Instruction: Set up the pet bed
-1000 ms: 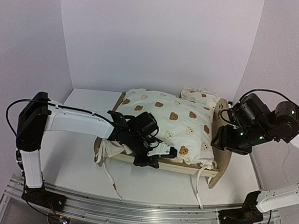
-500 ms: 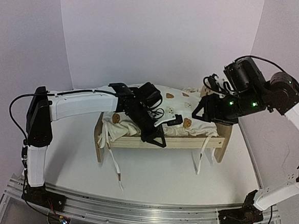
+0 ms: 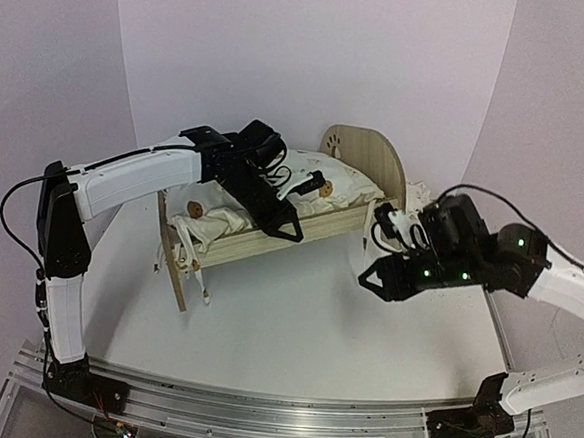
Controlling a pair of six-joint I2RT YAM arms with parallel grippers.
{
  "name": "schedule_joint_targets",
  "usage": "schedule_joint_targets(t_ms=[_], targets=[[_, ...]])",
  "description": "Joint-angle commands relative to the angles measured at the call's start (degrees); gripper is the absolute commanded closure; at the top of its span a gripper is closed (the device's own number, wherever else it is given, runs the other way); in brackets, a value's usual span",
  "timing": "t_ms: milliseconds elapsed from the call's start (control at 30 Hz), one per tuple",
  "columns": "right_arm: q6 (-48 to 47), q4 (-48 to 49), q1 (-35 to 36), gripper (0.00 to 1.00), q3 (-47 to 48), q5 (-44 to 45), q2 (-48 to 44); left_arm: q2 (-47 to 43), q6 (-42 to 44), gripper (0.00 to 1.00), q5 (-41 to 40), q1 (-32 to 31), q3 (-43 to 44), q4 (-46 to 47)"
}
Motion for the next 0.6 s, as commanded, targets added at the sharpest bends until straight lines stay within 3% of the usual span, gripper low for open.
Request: schedule_joint_targets(t_ms=[0, 67, 200, 433, 567], targets=[[-7.4, 27.7, 0.0, 0.55, -18.9, 14.6, -10.8, -8.3, 1.0, 1.00, 4.7, -0.9, 7.3, 6.5], [-8.7, 41.7, 0.0, 0.55, -27.9, 19.4, -12.4, -8.5, 0.8, 1.00, 5.5, -0.9, 8.3, 6.6], [-12.3, 64.2, 0.0, 0.54, -35.5, 25.2, -7.2, -7.7, -1.1, 1.00, 10.0, -1.0, 12.5, 5.2], [-20.0, 87.5, 0.0, 0.53, -36.5, 35.9, 6.5, -8.8, -3.0, 1.00, 15.0, -2.0, 14.6, 4.4], [-26.3, 92.8, 0.0, 0.51, -33.9, 44.5, 12.1, -9.1, -3.4, 1.00, 16.2, -1.9, 16.8, 3.8]])
